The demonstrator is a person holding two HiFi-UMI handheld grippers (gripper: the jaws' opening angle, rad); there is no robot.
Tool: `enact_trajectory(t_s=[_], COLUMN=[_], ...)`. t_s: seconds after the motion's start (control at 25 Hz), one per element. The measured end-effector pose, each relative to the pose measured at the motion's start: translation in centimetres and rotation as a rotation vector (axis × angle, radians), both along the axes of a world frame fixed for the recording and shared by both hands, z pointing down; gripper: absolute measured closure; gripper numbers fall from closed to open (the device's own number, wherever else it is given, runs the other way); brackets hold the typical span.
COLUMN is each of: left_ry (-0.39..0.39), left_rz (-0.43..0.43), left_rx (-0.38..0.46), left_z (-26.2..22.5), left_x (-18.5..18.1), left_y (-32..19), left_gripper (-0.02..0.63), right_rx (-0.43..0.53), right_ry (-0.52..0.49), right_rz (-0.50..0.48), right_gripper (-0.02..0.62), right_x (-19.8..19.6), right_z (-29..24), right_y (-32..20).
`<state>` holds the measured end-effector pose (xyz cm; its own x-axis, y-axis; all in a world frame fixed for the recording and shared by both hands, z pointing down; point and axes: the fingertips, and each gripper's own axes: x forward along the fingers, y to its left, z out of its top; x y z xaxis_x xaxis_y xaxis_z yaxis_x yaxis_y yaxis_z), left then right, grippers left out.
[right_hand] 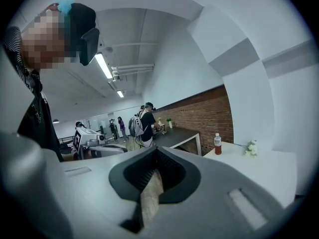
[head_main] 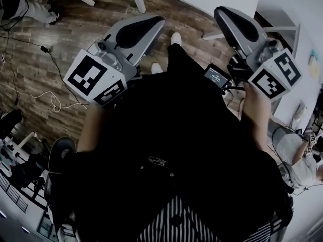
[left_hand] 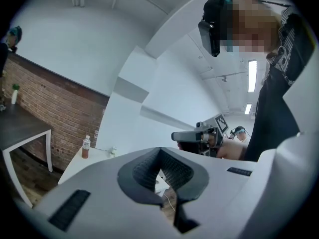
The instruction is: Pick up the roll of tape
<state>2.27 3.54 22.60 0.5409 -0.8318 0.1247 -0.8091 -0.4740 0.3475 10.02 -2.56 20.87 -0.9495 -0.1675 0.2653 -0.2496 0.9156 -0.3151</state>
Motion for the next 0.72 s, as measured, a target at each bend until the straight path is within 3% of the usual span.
enact_trajectory(t_s=[0.52,0.72], left_ry=[-0.050,-0.077], left_rz=[-0.093,-0.130], left_rx=[0.034,0.021], left_z=[-1.1,0.9], left_x=[-0.8,0.3], left_y=[-2.9,-4.0], left_gripper=[0.600,0.600], right_rx=[0.024,0.016], right_ry=[-0.038,-0.061], right_rz=[-0.110,-0.132], right_gripper=[0.591,0.591], right_x=[-1.6,-0.6], right_z=[-0.2,2.3], right_y=[-3.1,-4.9])
